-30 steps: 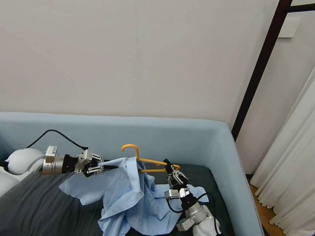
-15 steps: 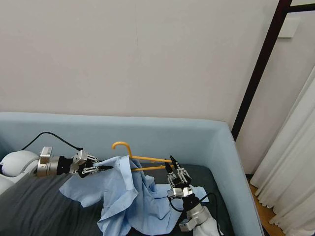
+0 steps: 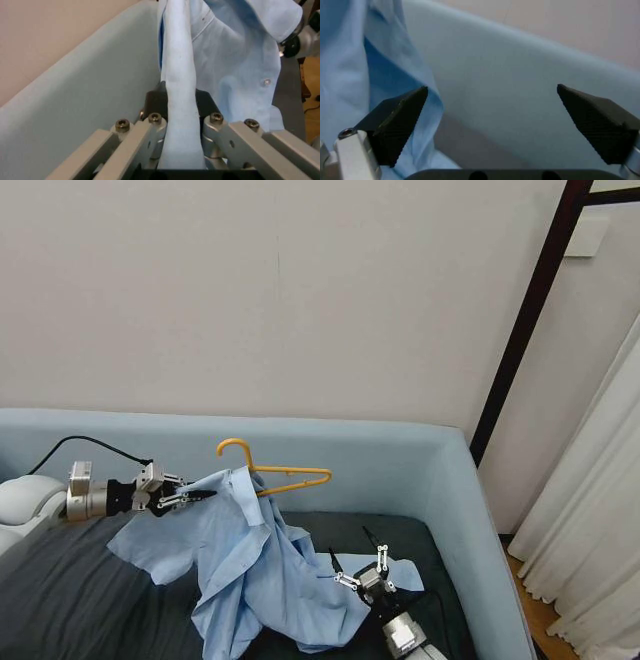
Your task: Pick up the clothes from the sofa and hang them on the clothes hanger.
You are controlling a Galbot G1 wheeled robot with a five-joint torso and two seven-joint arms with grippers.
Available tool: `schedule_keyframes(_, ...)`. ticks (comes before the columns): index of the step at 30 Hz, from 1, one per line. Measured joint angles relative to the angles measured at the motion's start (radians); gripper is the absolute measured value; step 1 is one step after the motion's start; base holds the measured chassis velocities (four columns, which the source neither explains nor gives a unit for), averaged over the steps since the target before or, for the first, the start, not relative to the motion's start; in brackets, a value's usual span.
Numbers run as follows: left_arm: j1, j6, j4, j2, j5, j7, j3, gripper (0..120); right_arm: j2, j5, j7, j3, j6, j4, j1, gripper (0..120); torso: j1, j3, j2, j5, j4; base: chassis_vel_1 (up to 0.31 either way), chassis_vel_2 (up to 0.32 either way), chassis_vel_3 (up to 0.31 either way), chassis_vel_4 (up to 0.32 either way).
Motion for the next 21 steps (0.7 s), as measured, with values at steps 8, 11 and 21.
schedule_keyframes(8, 0.009, -0.008, 0.006, -0.017, 0.012, 0.0, -0.002, 7, 0.03, -0.059, -0.049, 0.01, -0.171, -0.144, 0.085, 100, 0.0, 0.0, 0.0, 0.0, -0.0002, 0.0, 0.0, 0.0, 0.0)
schedule_keyframes(11, 0.037, -0.015, 0.009, -0.025, 0.024, -0.001, -0.022, 7, 0.053, -0.125, -0.05, 0.004, -0.182, -0.176, 0.107, 100, 0.0, 0.0, 0.0, -0.0004, -0.0007, 0.0, 0.0, 0.0, 0.0)
schedule_keyframes(21, 0.199, -0.097, 0.087, -0.074, 0.146, 0.037, -0.121, 7, 0.177, -0.285, -0.02, -0.049, -0.153, -0.246, 0.12, 100, 0.0, 0.0, 0.0, -0.0001, 0.0, 0.0, 0.0, 0.0, 0.0)
